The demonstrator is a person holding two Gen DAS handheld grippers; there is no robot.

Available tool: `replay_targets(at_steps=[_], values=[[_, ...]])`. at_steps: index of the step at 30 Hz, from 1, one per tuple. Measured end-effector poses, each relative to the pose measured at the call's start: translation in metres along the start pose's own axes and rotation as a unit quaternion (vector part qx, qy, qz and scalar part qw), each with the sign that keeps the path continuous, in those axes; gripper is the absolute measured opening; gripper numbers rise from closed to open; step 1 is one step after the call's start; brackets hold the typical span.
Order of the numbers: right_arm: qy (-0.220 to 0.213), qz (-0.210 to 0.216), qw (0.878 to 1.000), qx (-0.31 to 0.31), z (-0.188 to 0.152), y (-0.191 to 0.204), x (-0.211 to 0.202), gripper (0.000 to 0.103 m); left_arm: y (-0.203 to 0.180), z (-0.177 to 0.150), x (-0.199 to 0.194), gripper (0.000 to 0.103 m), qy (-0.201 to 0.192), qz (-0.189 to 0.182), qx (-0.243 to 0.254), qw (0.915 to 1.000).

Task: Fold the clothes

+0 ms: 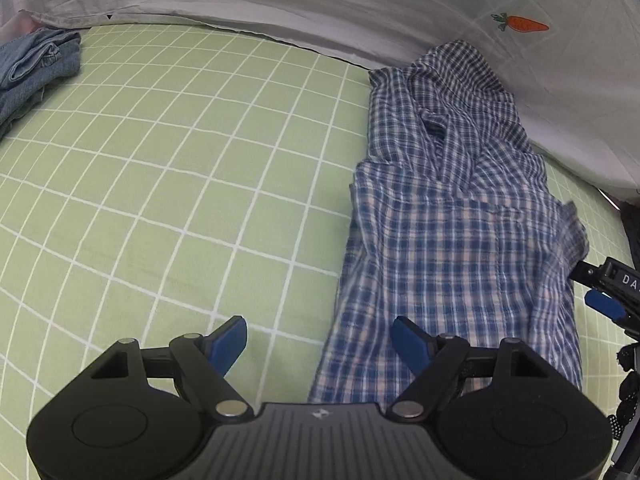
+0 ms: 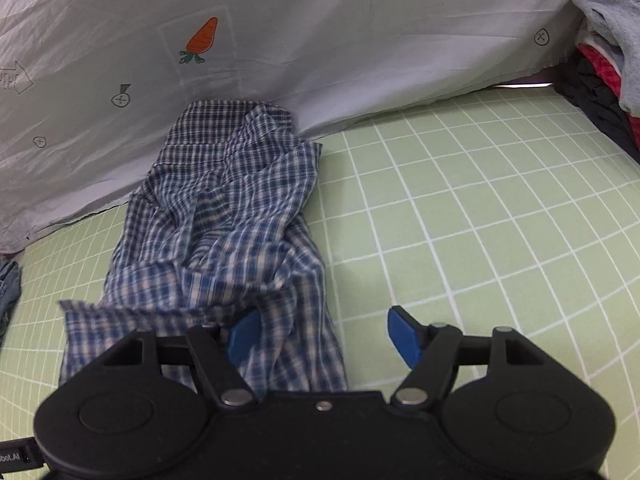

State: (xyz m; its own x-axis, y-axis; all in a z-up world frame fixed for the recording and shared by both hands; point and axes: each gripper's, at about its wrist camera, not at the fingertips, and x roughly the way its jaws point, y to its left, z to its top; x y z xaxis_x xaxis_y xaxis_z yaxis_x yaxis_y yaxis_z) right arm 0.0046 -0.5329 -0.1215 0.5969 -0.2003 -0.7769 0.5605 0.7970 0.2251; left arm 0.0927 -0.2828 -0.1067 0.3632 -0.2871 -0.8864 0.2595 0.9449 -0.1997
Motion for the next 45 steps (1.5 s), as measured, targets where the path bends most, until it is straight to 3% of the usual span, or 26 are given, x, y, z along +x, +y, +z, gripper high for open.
replay_targets(at_steps=[5, 11, 24, 30, 33, 35, 37, 41, 43, 44, 45], values=[[-0.009, -0.019, 1.0, 0.004, 0.002, -0.006, -0.002, 0.071, 0.003, 0.016, 0.009, 0.08, -0.01, 0.016, -0.007, 0.9998], [0.009, -0.036, 0.999, 0.032, -0.023, -0.021, -0.027, 0.076, 0.005, 0.006, -0.003, 0.08, -0.012, 0.016, -0.001, 0.9998], [0.068, 0.053, 0.993, 0.085, -0.085, -0.013, -0.068, 0.081, 0.023, -0.066, -0.023, 0.08, 0.052, -0.052, -0.033, 0.9967], [0.08, 0.064, 0.989, 0.109, -0.094, -0.016, -0.065, 0.084, 0.021, -0.069, -0.022, 0.08, 0.054, -0.057, -0.03, 0.9964], [0.062, 0.063, 0.99, 0.11, -0.093, -0.017, -0.071, 0.083, 0.02, -0.068, -0.021, 0.08, 0.053, -0.056, -0.027, 0.9966], [0.04, 0.069, 0.992, 0.096, -0.09, -0.014, -0.076, 0.078, 0.018, -0.067, -0.02, 0.08, 0.052, -0.054, -0.025, 0.9969], [0.027, 0.077, 0.994, 0.078, -0.087, -0.01, -0.077, 0.062, 0.017, -0.066, -0.019, 0.08, 0.052, -0.052, -0.019, 0.9972], [0.04, 0.082, 0.994, 0.055, -0.087, -0.004, -0.067, 0.043, 0.016, -0.065, -0.018, 0.08, 0.052, -0.05, -0.013, 0.9973], [0.045, 0.085, 0.994, 0.049, -0.088, -0.002, -0.064, 0.025, 0.016, -0.065, -0.018, 0.08, 0.052, -0.051, -0.011, 0.9973], [0.043, 0.087, 0.995, 0.04, -0.089, -0.001, -0.066, 0.006, 0.016, -0.065, -0.018, 0.08, 0.052, -0.051, -0.01, 0.9973], [0.038, 0.086, 0.995, 0.029, -0.09, 0.001, -0.07, 0.002, 0.016, -0.065, -0.018, 0.08, 0.052, -0.051, -0.009, 0.9973]])
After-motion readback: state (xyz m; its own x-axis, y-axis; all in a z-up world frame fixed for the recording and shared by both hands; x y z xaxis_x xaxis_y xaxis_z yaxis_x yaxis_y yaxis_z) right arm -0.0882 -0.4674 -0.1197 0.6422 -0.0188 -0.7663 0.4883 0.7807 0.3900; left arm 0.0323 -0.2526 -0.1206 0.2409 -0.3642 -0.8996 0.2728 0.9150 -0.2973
